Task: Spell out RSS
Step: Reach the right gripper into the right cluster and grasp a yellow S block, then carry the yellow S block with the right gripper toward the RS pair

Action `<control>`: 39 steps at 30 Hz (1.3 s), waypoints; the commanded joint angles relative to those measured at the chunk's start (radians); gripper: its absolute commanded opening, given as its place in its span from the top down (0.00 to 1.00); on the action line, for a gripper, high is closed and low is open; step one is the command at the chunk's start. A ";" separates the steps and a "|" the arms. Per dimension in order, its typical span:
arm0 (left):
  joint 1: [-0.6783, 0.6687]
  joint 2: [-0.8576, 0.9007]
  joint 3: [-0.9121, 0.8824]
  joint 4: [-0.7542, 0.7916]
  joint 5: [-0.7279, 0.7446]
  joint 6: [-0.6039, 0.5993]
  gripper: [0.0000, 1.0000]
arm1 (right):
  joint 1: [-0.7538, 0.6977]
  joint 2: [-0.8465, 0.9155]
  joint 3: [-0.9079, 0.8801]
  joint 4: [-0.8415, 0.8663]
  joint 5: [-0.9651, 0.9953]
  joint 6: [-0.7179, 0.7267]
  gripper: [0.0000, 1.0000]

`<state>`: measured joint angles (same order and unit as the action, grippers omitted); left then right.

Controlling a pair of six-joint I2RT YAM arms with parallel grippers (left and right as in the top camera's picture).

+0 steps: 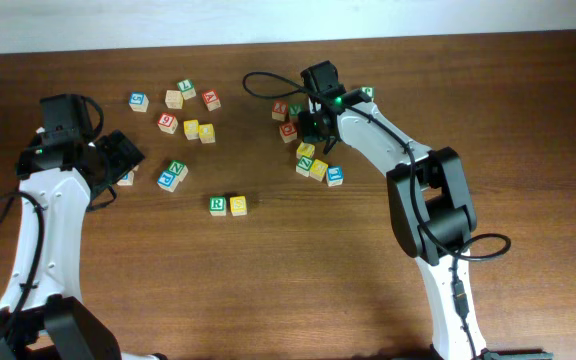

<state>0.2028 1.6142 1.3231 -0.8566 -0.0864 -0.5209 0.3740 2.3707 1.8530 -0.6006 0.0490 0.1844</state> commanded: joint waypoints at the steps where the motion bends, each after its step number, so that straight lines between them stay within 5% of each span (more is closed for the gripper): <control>1: 0.005 -0.019 0.017 -0.001 -0.005 -0.010 0.01 | 0.005 0.007 0.000 -0.011 0.001 0.014 0.71; 4: 0.005 -0.019 0.017 -0.002 -0.005 -0.009 0.01 | 0.005 -0.027 0.002 -0.027 0.000 0.014 0.80; 15: 0.005 -0.019 0.017 -0.001 -0.005 -0.009 0.01 | 0.006 -0.231 0.051 -0.217 0.000 0.015 0.80; 26: 0.005 -0.019 0.017 -0.001 -0.005 -0.009 0.01 | 0.073 -0.400 0.047 -0.599 -0.140 0.200 0.87; 34: 0.005 -0.019 0.017 -0.001 -0.005 -0.010 0.01 | 0.224 -0.392 -0.052 -0.602 -0.086 0.345 0.80; 39: 0.005 -0.019 0.017 -0.001 -0.005 -0.010 0.01 | 0.278 -0.382 -0.195 -0.438 -0.087 0.424 0.79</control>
<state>0.2028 1.6142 1.3231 -0.8570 -0.0864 -0.5209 0.6258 1.9831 1.7374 -1.1080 -0.0582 0.5282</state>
